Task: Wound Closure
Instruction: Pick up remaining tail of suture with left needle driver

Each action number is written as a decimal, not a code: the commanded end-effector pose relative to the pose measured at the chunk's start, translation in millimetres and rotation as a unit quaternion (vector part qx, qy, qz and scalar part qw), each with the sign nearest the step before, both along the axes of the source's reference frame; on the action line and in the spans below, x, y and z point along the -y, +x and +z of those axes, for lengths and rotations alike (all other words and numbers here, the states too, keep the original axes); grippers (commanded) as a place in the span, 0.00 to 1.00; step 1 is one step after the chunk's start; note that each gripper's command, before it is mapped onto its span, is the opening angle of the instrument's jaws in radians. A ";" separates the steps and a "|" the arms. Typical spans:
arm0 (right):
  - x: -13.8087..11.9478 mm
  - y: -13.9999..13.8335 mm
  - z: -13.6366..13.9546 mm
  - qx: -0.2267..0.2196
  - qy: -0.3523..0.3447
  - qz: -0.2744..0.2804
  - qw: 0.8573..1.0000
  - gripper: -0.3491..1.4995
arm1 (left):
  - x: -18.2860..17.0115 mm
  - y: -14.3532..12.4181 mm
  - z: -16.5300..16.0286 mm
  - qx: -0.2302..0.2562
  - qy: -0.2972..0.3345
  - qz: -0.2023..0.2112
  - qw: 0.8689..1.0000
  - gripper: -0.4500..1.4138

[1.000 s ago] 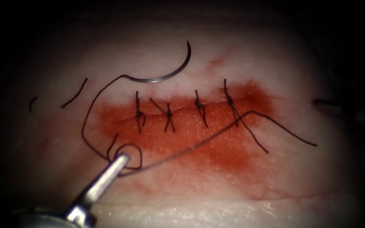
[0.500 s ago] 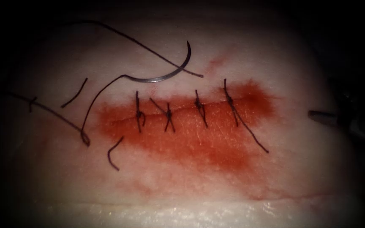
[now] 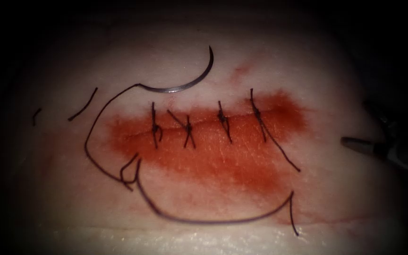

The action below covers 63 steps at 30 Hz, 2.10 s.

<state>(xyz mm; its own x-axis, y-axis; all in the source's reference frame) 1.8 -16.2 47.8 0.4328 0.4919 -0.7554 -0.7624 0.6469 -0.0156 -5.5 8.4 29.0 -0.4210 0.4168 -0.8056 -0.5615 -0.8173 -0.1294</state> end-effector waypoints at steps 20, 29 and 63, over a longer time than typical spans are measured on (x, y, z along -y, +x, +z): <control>1.9 0.4 0.7 -0.008 0.006 -0.004 1.000 0.89 | -3.7 -22.0 9.0 0.015 0.016 0.107 0.994 0.64; 1.7 0.6 0.7 -0.008 0.008 -0.001 1.000 0.89 | 1.4 -26.1 16.6 -0.037 0.012 0.171 0.984 0.38; 1.4 2.2 -0.7 -0.018 0.017 -0.006 1.000 0.83 | 9.3 -32.5 27.9 -0.013 0.010 0.175 0.984 0.00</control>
<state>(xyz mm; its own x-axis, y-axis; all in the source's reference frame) 3.2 -17.2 46.6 0.4131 0.5136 -0.7520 -0.7558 0.6540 0.0315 -37.5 -0.8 56.4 -0.5627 0.2606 -0.7845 -0.2513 -0.9580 -0.1379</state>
